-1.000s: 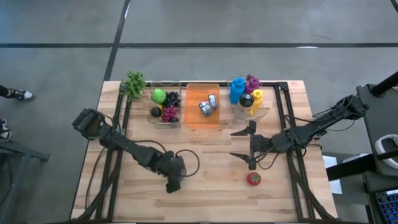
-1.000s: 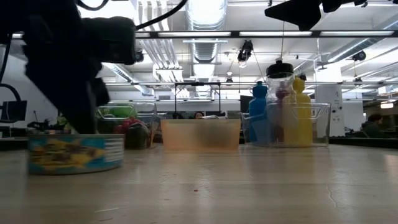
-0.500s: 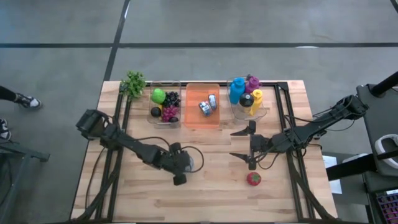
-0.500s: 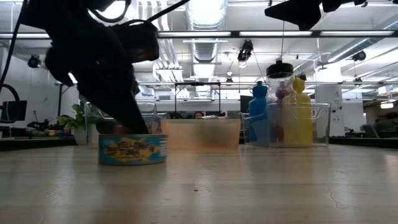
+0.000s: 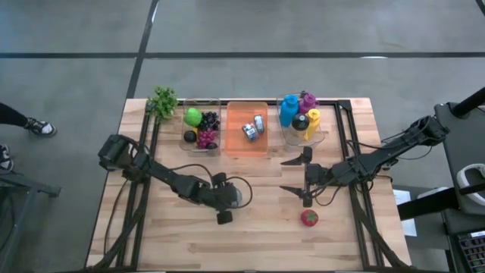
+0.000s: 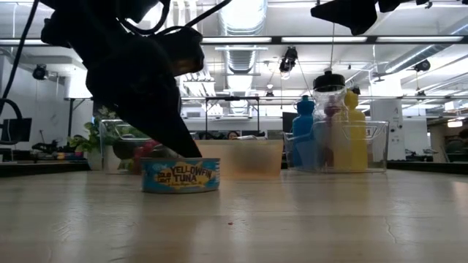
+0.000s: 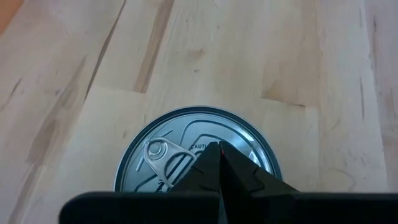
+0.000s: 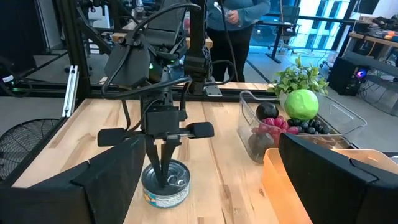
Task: Pick & Place Food Item
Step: Put the yellow and blue tuna can into the orange bin
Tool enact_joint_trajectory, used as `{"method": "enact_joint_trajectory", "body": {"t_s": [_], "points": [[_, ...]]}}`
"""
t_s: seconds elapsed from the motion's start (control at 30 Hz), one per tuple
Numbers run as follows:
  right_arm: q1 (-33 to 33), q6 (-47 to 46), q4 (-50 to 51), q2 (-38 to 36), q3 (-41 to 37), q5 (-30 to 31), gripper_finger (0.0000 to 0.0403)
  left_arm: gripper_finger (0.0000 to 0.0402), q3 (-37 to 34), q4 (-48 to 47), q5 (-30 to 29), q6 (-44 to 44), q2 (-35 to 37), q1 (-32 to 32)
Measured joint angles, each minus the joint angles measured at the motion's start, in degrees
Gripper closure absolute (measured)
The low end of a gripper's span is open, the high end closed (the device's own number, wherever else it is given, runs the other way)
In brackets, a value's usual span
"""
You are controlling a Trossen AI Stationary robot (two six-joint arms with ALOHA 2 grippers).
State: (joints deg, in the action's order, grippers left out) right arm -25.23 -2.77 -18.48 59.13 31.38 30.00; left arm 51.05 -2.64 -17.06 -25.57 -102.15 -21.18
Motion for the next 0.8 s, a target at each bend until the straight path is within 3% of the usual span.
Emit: {"method": "enact_joint_trajectory", "body": {"t_s": [0.47,0.8], "points": [[0.0,-0.2,0.0,0.0,0.0,0.0,0.0037,0.0398,0.0,0.3,-0.1,0.3,3.4,0.3],[0.0,0.0,1.2,0.0,0.0,-3.5,0.0037,0.0398,0.0,-13.0,-3.5,-1.9,12.2,0.0]]}}
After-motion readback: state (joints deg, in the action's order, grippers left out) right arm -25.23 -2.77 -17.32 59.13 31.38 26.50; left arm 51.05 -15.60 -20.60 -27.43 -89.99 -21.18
